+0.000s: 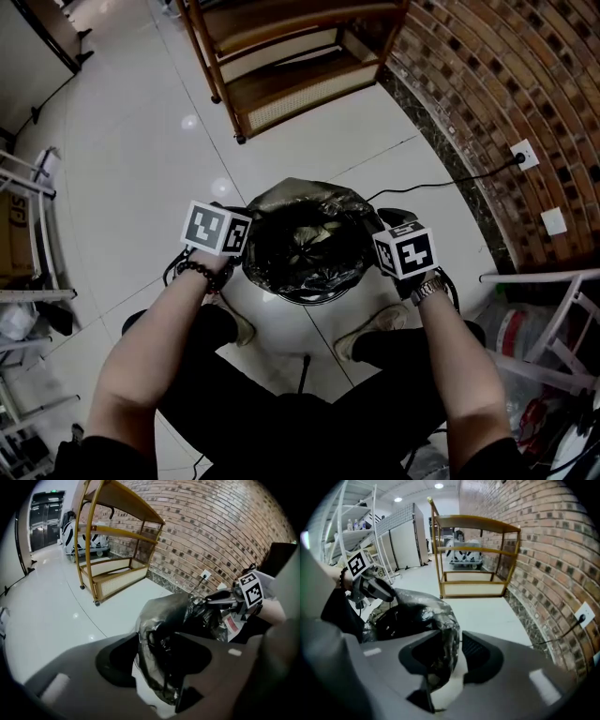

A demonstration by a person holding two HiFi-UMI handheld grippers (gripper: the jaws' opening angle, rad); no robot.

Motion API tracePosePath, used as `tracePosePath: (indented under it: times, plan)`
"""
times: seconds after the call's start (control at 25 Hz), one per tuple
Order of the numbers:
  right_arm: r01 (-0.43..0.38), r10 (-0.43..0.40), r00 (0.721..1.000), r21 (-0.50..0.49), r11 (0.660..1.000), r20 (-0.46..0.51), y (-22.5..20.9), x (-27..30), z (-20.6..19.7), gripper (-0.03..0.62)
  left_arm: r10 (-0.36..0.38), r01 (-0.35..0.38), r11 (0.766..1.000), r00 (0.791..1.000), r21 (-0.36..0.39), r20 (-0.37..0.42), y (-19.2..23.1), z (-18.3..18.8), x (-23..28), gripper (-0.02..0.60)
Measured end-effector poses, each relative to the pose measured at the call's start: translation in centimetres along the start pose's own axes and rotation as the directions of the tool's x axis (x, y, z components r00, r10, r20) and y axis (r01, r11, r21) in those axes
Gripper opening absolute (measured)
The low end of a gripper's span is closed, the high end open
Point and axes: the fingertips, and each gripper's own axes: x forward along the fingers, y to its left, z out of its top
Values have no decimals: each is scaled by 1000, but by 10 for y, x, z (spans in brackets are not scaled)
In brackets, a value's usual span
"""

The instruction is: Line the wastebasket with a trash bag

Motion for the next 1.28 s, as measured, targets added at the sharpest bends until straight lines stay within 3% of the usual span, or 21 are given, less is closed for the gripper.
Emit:
tracePosePath:
  times: [0.2,0.48,0.64,0.72,0.76,0.84,0.88,0.92,1.04,1.2,1.28]
  plan:
    - [-45,46,997,17,999,-66,7,11,-18,203,15,-14,1000,999,12,-45,1,-8,3,250]
    - [-44,44,999,61,997,4,5,-23,-14,213,43,-44,999,999,-17,-31,9,-15,-15,265]
    - [-85,80,996,146,986,40,16,-53,-23,212,-23,22,993,1000,-115,-6,-6,-31,-39,270]
    - [-133,131,991,116,984,29,36,-64,-35,212,-65,62,989,998,-137,-17,-17,-45,-52,270]
    - [-159,158,987,62,985,15,50,-69,-42,212,-76,72,991,996,-110,-37,-24,-52,-57,270]
    - [-200,198,980,-111,974,-22,82,-77,-54,212,-63,71,995,992,63,-110,-42,-71,-64,270]
    - [-217,212,976,-207,954,-45,99,-79,-60,212,-46,74,980,987,186,-152,-54,-83,-65,270]
    - [-233,221,972,-294,927,-72,114,-80,-67,212,-31,88,949,981,302,-190,-67,-95,-64,268]
    - [-254,208,967,-476,842,-147,141,-75,-86,212,-12,164,821,963,547,-269,-101,-132,-48,259]
    - [-236,150,970,-588,774,-193,147,-57,-101,201,92,161,640,955,751,-282,-105,-154,-27,221]
    - [-228,125,971,-612,757,-206,144,-49,-107,159,130,146,591,953,793,-272,-102,-155,-19,186]
